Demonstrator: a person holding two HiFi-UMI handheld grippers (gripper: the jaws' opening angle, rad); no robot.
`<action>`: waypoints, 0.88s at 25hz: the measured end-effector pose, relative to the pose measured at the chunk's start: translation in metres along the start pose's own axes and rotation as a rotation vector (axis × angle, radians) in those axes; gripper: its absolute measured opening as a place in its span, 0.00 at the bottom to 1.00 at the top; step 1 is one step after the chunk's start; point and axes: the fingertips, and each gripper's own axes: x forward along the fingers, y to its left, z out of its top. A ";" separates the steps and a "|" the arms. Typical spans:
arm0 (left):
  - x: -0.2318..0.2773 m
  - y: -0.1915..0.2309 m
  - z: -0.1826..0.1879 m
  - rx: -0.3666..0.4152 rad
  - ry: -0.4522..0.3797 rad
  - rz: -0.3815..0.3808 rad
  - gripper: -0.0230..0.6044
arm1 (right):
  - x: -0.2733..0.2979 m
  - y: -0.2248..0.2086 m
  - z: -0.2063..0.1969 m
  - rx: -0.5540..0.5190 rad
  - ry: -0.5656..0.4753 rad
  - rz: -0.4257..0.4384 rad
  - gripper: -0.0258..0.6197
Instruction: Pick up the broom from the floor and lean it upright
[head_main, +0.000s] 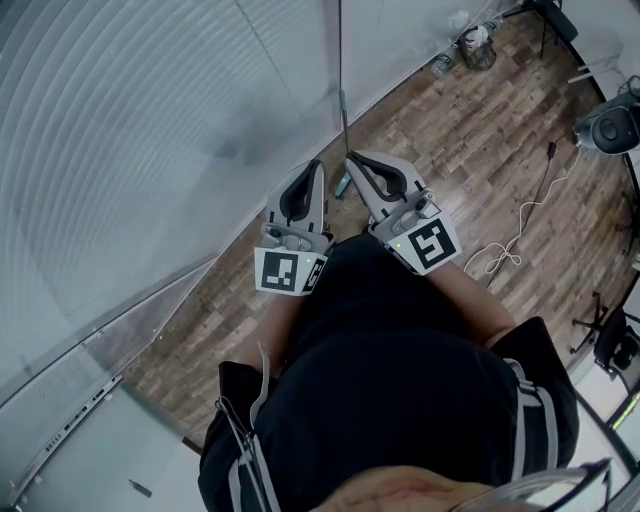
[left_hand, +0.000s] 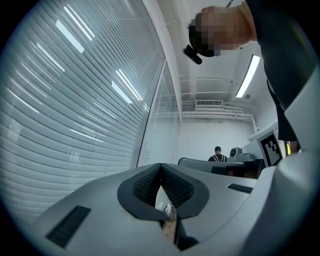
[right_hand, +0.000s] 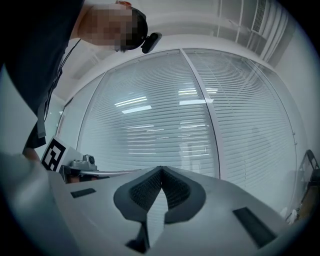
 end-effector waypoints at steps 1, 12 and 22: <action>0.000 -0.001 0.000 0.005 -0.003 0.000 0.07 | 0.003 0.001 0.002 -0.008 -0.012 -0.001 0.07; 0.002 0.005 0.002 0.016 -0.013 0.000 0.07 | 0.014 0.005 0.004 -0.054 -0.020 -0.009 0.07; -0.001 -0.005 0.001 0.087 0.000 -0.055 0.07 | 0.012 0.004 0.002 -0.058 -0.019 -0.053 0.07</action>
